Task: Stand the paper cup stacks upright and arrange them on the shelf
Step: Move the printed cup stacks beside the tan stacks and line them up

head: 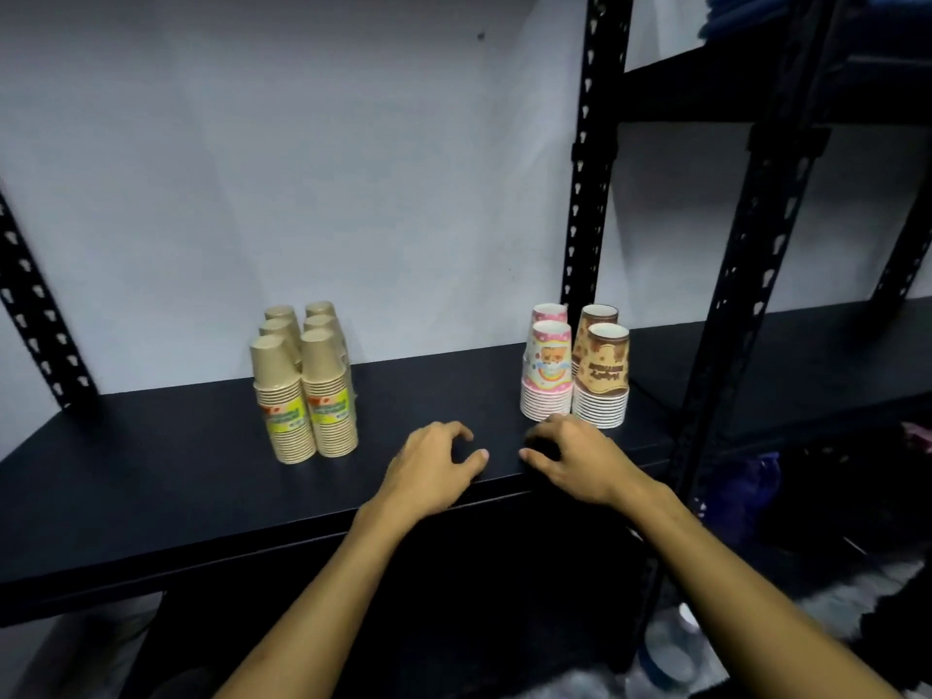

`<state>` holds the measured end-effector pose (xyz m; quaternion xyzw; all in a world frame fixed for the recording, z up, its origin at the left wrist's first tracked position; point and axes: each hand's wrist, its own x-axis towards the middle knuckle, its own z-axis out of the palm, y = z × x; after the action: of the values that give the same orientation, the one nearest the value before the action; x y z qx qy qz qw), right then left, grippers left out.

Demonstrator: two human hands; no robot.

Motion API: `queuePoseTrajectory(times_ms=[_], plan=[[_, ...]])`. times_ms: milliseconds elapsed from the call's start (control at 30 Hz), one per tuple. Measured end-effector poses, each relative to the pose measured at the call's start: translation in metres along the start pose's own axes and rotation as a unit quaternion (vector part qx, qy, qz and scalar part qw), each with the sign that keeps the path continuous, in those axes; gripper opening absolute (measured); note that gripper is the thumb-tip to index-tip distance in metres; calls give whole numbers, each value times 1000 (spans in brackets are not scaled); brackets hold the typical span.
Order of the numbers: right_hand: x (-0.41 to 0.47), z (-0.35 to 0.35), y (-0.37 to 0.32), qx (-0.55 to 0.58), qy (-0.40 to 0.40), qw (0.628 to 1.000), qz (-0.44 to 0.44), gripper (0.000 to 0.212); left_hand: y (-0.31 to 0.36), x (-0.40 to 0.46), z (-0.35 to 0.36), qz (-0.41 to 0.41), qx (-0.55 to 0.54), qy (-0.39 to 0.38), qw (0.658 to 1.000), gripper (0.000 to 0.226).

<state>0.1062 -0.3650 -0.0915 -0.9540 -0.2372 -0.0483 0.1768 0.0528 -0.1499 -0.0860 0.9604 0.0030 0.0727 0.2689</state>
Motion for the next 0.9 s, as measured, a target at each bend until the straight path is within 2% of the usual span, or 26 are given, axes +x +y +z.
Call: queuePoseTrajectory(times_ms=[67, 133, 200, 267, 333, 433, 667, 900], plan=[[1, -15, 18, 54, 82, 995, 12, 22, 19, 26, 0, 25, -31, -8, 999, 47], [7, -29, 33, 74, 206, 976, 21, 15, 40, 50, -2, 65, -47, 3, 997, 54], [16, -44, 44, 75, 318, 944, 39, 13, 61, 72, -7, 108, -56, 24, 992, 60], [28, -59, 54, 88, 378, 919, 72, 16, 80, 92, -12, 134, -62, 38, 988, 64], [38, -70, 64, 132, 369, 915, 101, 33, 94, 110, -15, 141, -68, 29, 987, 69], [46, -77, 70, 216, 300, 924, 101, 50, 104, 127, -16, 138, -83, 3, 987, 65], [53, -63, 65, 295, 245, 923, 25, 38, 80, 132, -32, 133, -56, 0, 990, 53], [81, -42, 27, 307, 190, 931, -56, 40, 39, 124, -87, 144, 138, -55, 978, 48]])
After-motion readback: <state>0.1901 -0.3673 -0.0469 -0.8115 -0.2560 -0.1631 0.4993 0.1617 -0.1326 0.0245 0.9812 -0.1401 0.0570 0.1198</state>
